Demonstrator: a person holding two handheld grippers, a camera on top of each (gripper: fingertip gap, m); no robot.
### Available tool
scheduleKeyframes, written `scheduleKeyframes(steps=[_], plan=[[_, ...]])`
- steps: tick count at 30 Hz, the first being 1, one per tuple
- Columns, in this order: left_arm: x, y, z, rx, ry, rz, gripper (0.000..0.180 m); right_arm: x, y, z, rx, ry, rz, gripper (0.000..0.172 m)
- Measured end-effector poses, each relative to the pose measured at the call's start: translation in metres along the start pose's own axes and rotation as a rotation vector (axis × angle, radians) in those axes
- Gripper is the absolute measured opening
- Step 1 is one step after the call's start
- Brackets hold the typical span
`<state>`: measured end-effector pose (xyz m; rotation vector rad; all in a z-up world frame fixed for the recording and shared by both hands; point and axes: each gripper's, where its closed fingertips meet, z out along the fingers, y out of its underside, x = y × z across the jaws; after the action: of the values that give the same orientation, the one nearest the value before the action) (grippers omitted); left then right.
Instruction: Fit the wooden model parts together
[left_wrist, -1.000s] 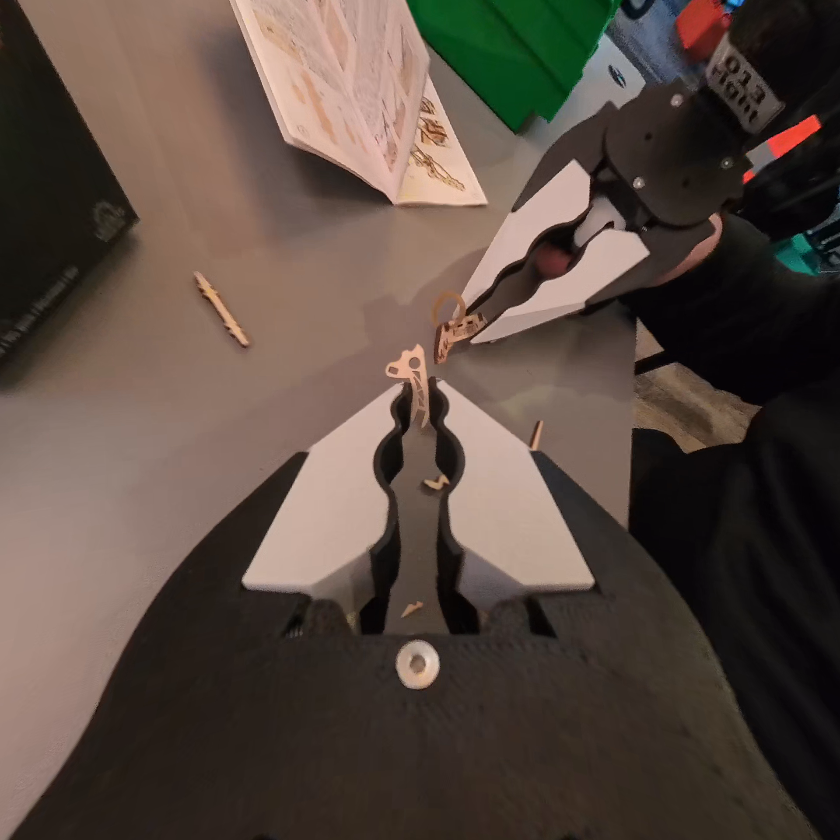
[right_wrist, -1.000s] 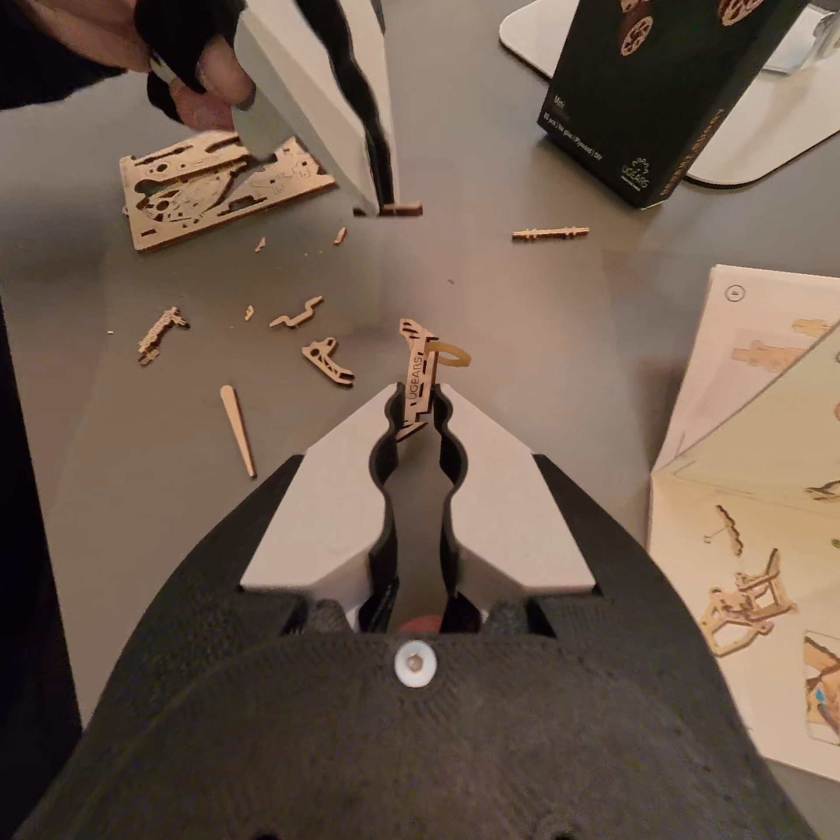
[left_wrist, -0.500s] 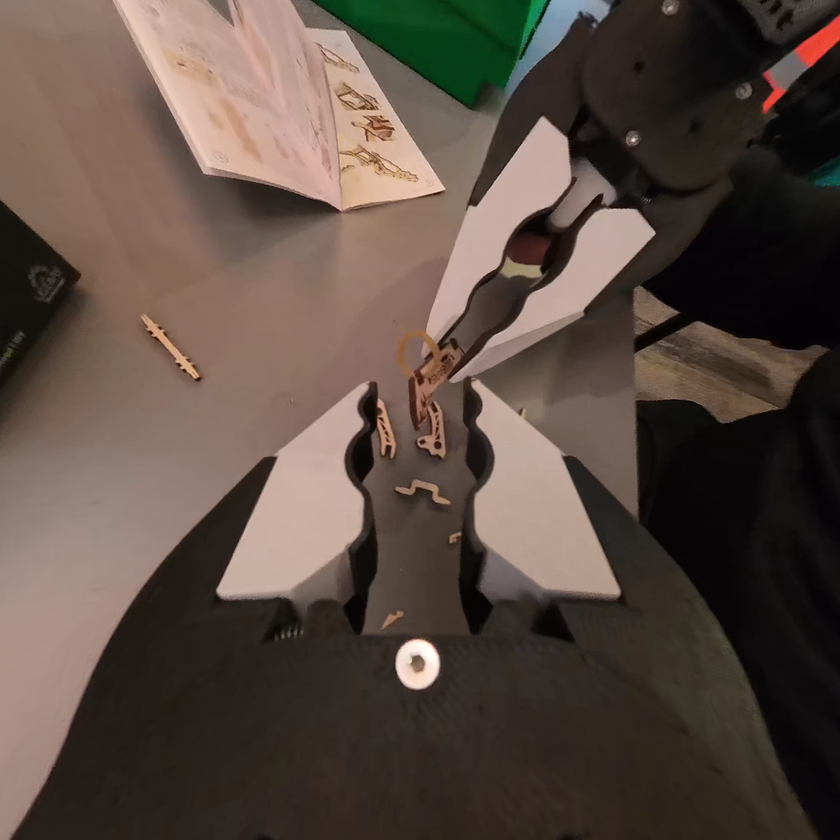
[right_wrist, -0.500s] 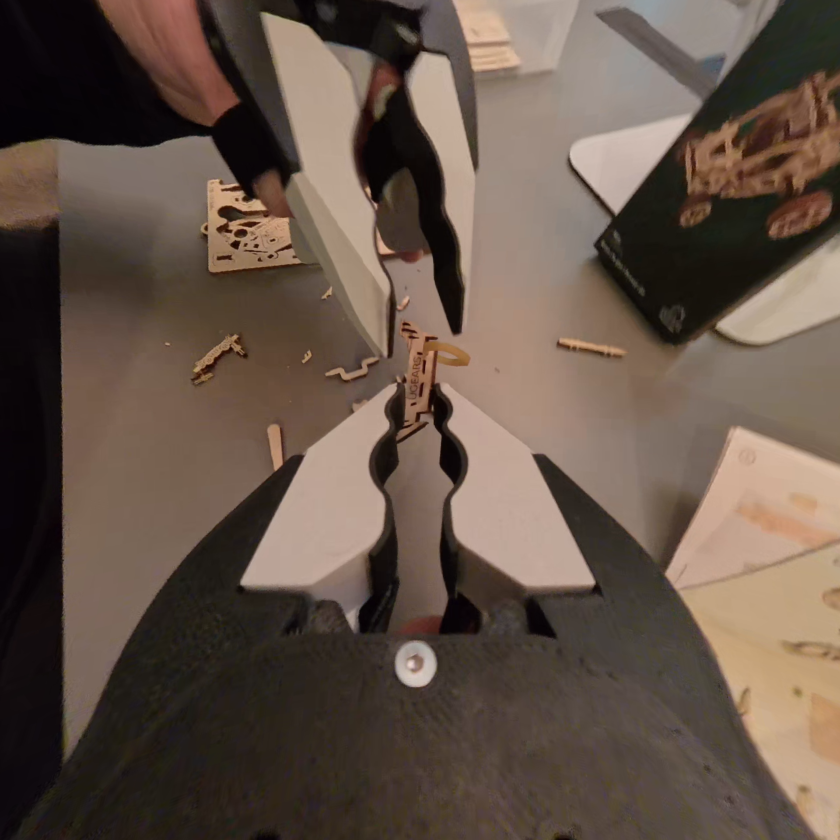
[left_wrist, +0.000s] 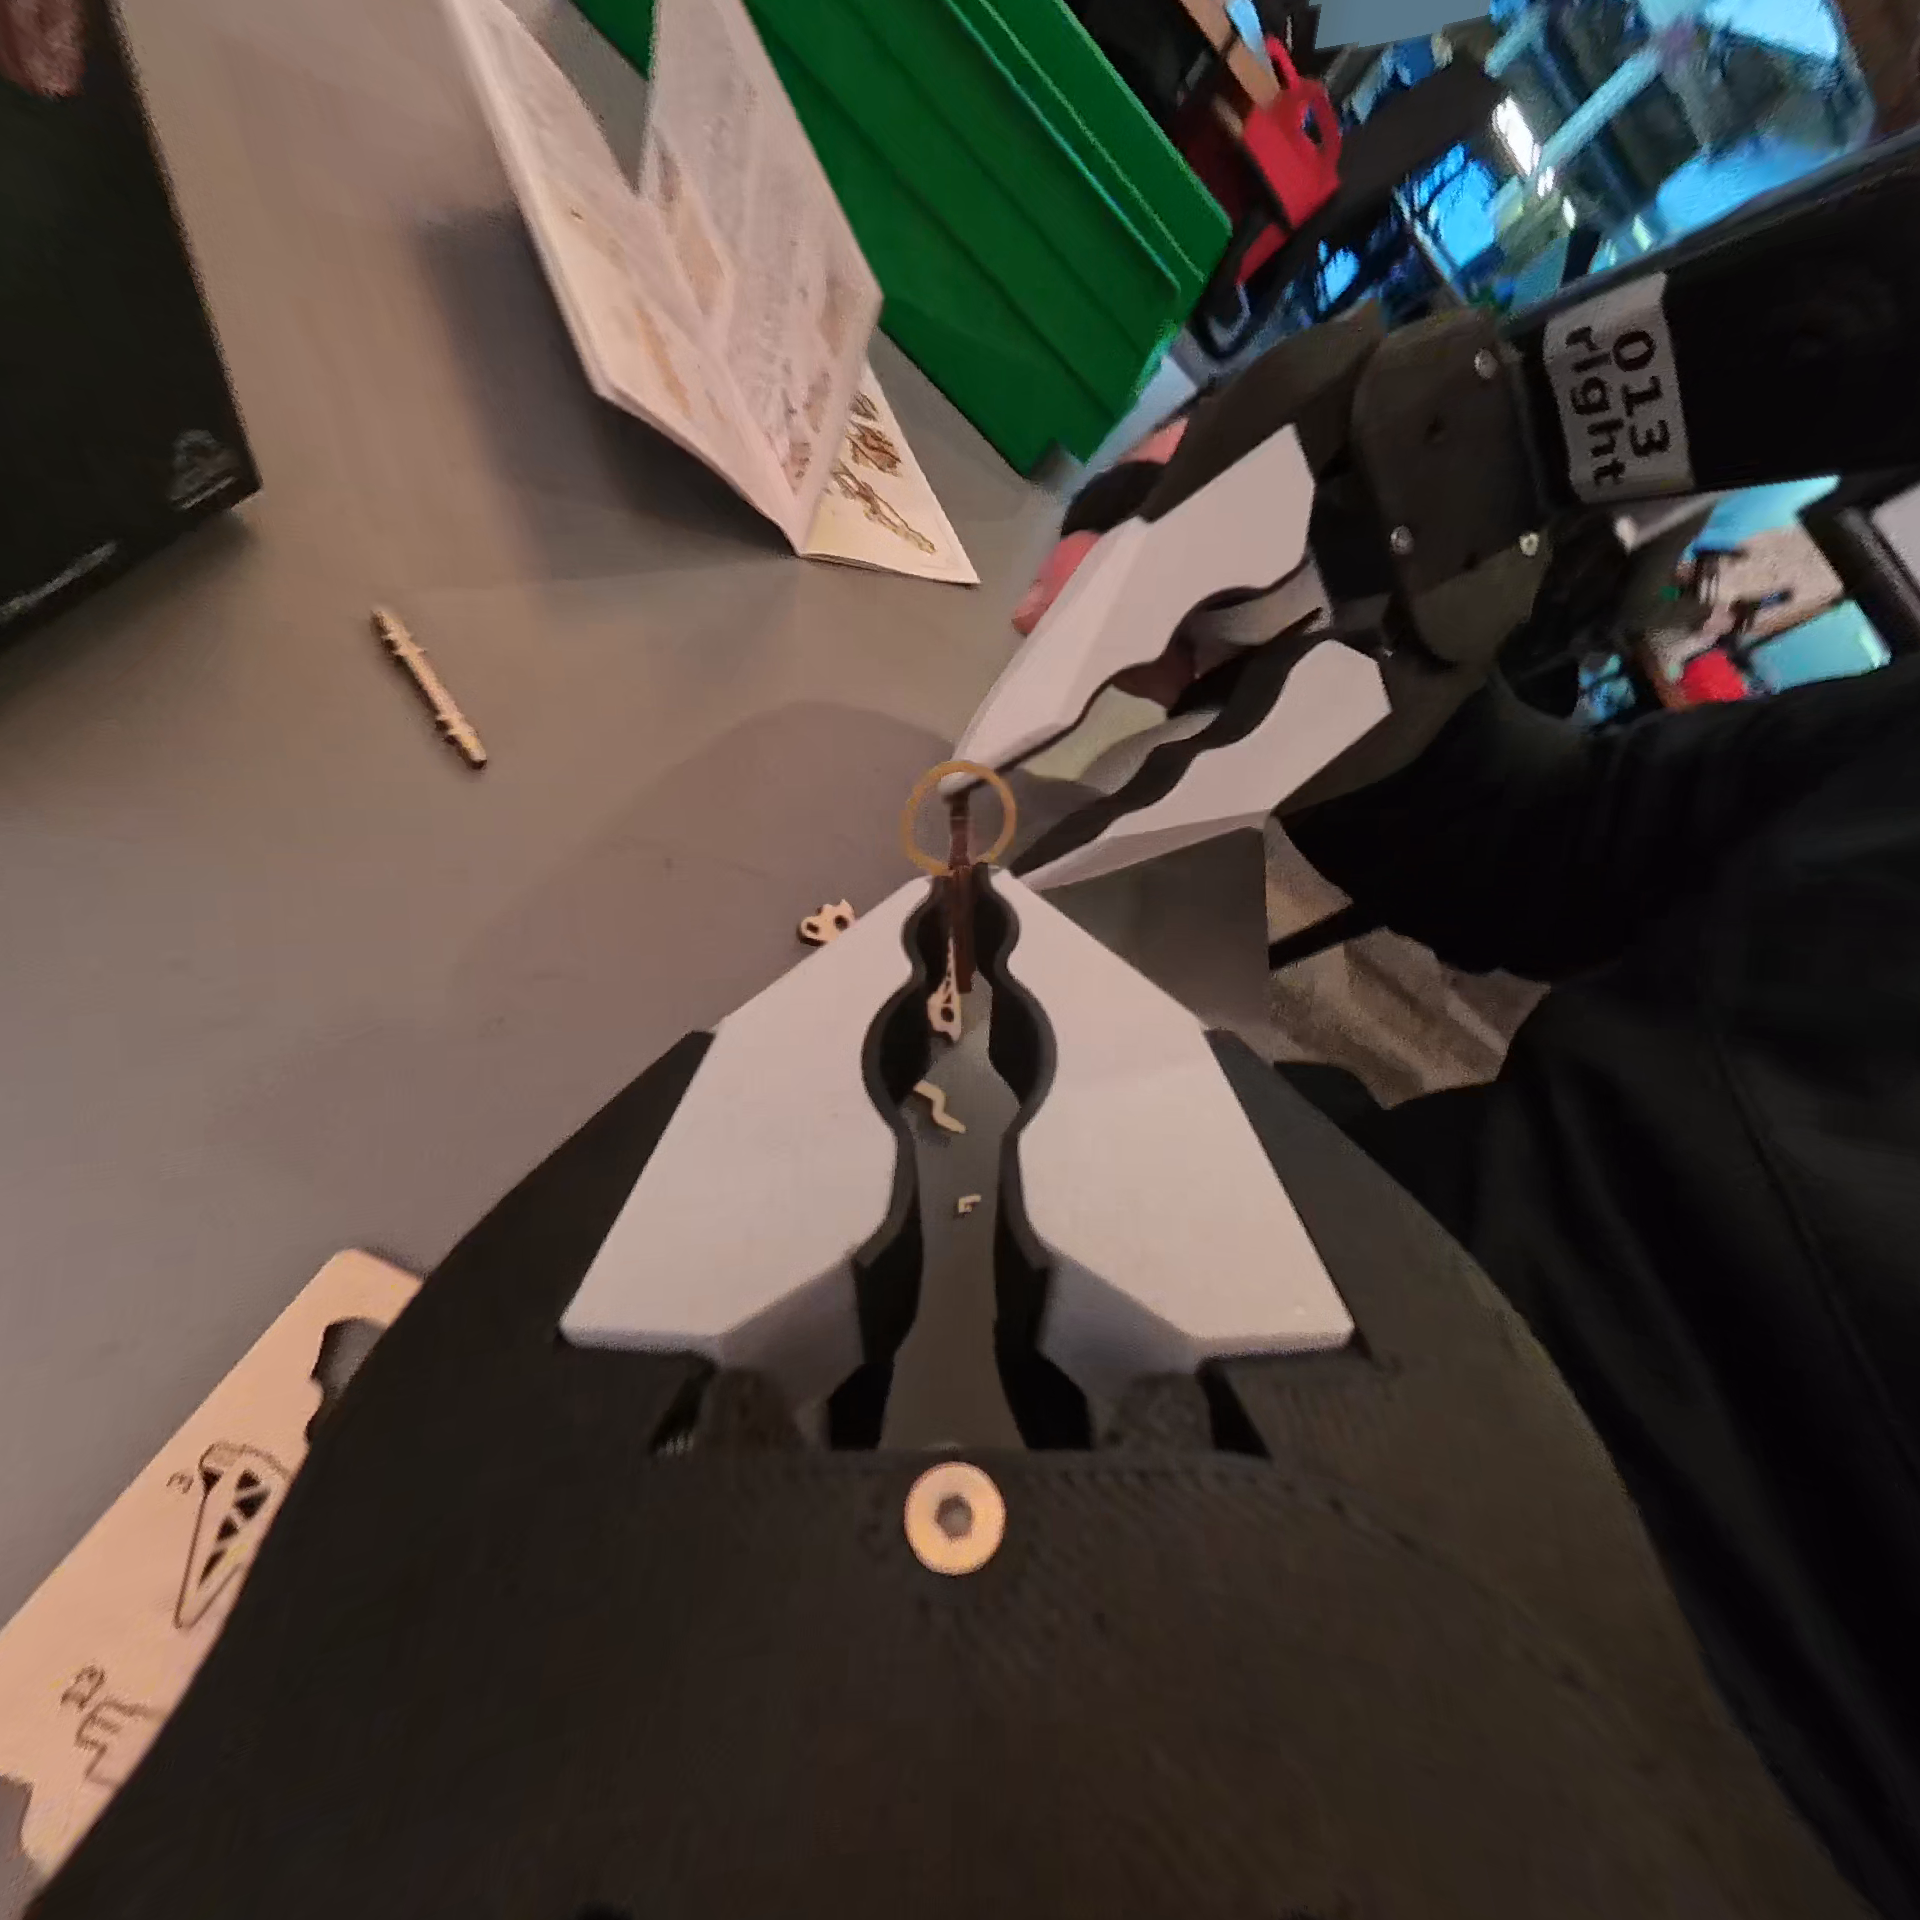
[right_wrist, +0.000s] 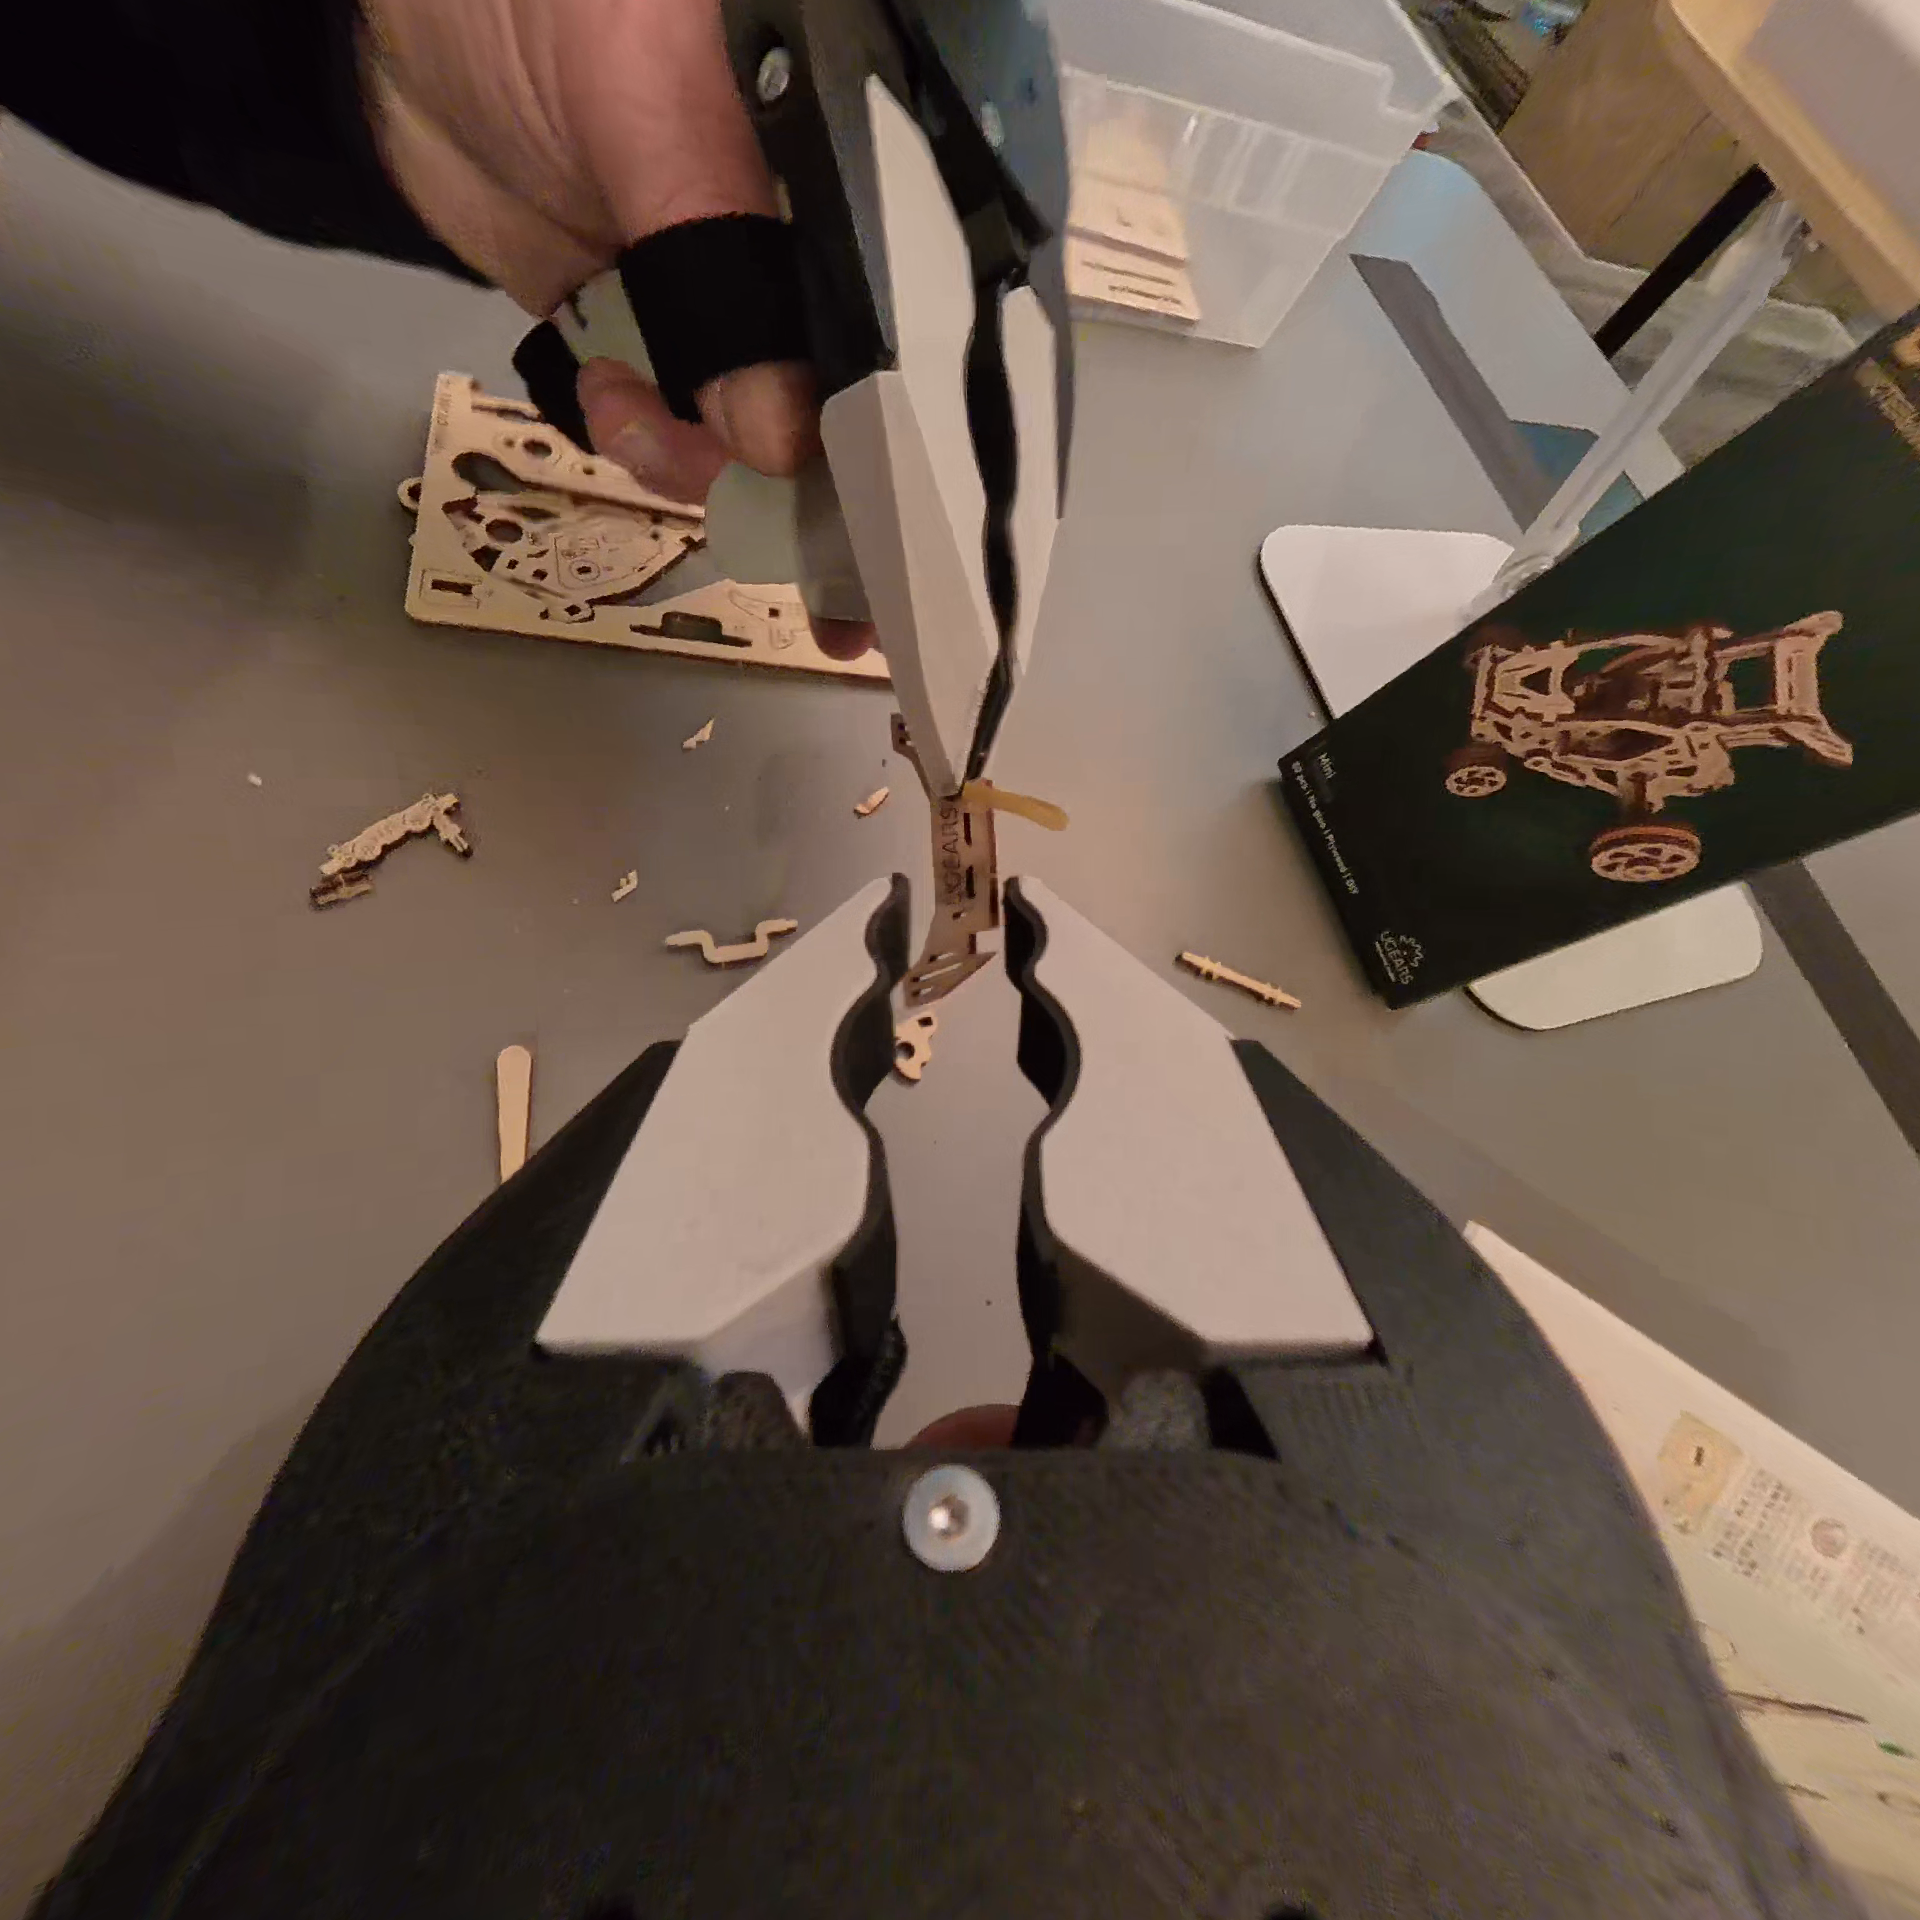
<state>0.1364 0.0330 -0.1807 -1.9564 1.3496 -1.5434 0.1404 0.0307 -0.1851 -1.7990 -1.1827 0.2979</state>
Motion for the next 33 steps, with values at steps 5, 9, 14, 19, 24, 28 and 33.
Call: scheduleKeyframes(steps=[5,9,14,19,24,28,33], plan=[[-0.015,-0.001,-0.017,0.109,0.000,-0.120,0.001,0.002,0.019,-0.001,-0.056,-0.045,0.090,0.026],[-0.024,0.000,-0.024,0.145,-0.023,-0.153,0.001,-0.010,0.044,0.011,-0.181,-0.127,0.107,0.027],[-0.027,0.010,-0.029,0.119,-0.062,-0.142,0.002,-0.016,0.055,0.021,-0.264,-0.193,0.071,0.022],[-0.023,0.019,-0.029,0.077,-0.038,-0.135,0.001,-0.017,0.063,0.026,-0.268,-0.269,0.041,0.012],[-0.024,0.027,-0.027,0.009,-0.091,0.021,0.001,-0.015,0.063,0.028,-0.249,-0.279,0.093,0.001],[-0.027,0.029,-0.019,-0.033,-0.192,0.208,0.001,-0.008,0.064,0.018,-0.249,-0.233,0.109,0.000],[-0.035,0.031,-0.013,-0.104,-0.261,0.300,0.001,0.010,0.055,0.020,-0.257,-0.150,0.163,0.017]])
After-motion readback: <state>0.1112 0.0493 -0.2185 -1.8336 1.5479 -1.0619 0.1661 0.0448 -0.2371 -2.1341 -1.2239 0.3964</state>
